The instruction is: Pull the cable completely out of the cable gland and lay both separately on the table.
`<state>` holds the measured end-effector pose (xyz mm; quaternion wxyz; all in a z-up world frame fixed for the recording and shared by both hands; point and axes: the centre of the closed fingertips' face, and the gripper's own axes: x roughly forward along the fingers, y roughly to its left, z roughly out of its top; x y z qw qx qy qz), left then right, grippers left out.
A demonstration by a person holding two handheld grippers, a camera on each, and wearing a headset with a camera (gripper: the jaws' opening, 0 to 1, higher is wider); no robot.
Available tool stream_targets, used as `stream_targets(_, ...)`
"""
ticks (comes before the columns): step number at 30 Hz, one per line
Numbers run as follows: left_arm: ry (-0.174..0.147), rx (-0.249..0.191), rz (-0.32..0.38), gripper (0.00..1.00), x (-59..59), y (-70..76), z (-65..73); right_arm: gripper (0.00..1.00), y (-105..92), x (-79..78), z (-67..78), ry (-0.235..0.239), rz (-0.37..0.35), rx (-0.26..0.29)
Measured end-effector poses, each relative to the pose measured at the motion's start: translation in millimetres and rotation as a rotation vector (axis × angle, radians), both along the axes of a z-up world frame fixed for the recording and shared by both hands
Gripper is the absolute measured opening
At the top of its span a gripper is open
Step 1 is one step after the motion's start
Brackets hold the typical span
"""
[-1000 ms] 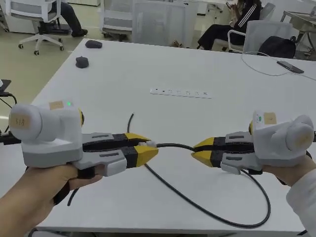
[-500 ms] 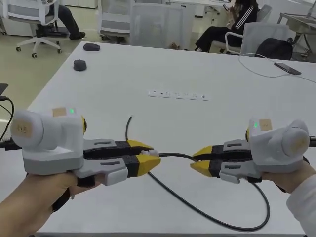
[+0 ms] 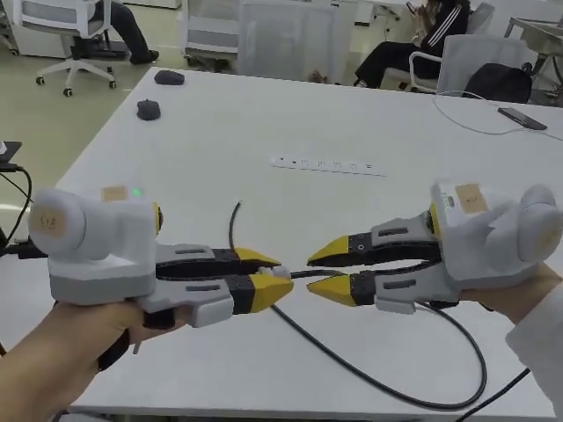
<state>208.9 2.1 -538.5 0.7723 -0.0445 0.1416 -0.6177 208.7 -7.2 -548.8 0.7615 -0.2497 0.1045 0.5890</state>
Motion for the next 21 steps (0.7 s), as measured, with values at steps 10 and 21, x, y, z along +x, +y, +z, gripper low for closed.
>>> stream_targets(10,-0.004,0.005,0.000,0.16,0.3,1.1,-0.1,0.05,4.8,-3.6,-0.1,0.010,0.052,0.001)
stream_targets(21,0.010,0.002,0.015,0.16,4.1,3.3,-0.6,0.04,-2.8,2.8,-4.4,0.035,0.007,0.025)
